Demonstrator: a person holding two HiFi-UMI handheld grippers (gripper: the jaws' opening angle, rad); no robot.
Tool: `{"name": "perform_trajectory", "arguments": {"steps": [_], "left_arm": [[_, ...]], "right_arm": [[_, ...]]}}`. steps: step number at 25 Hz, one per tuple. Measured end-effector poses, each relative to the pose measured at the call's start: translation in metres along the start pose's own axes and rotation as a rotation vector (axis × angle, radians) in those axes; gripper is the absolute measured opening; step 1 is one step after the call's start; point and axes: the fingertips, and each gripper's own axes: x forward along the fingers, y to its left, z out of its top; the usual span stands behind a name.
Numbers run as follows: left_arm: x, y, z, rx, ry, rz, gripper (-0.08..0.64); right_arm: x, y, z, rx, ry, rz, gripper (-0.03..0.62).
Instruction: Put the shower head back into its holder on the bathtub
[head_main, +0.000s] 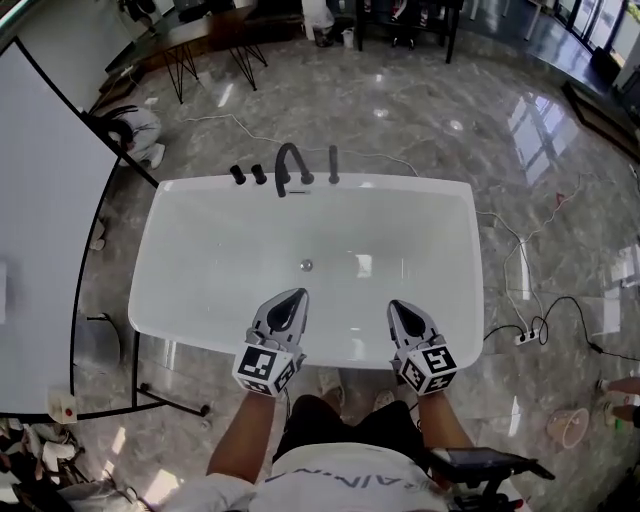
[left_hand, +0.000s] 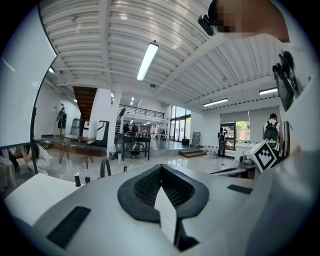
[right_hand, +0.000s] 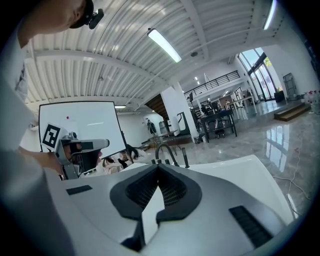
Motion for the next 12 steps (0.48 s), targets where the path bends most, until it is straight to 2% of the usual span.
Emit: {"name": "perform_trajectory", "arguments": {"steps": [6,12], "left_arm": [[-0.029,-0.077,0.024,0.006,-0.035,0.021,0.017],[-0.068,-0.133,0.034,-0.003,-0.051,0.066,0.017]], "right_arm": [[-0.078,-0.002,0.028,-0.026,-0.066,0.05,0.006],[-0.136,0.001,0.045,-0.033,-0.098,0.093,0.006]]}}
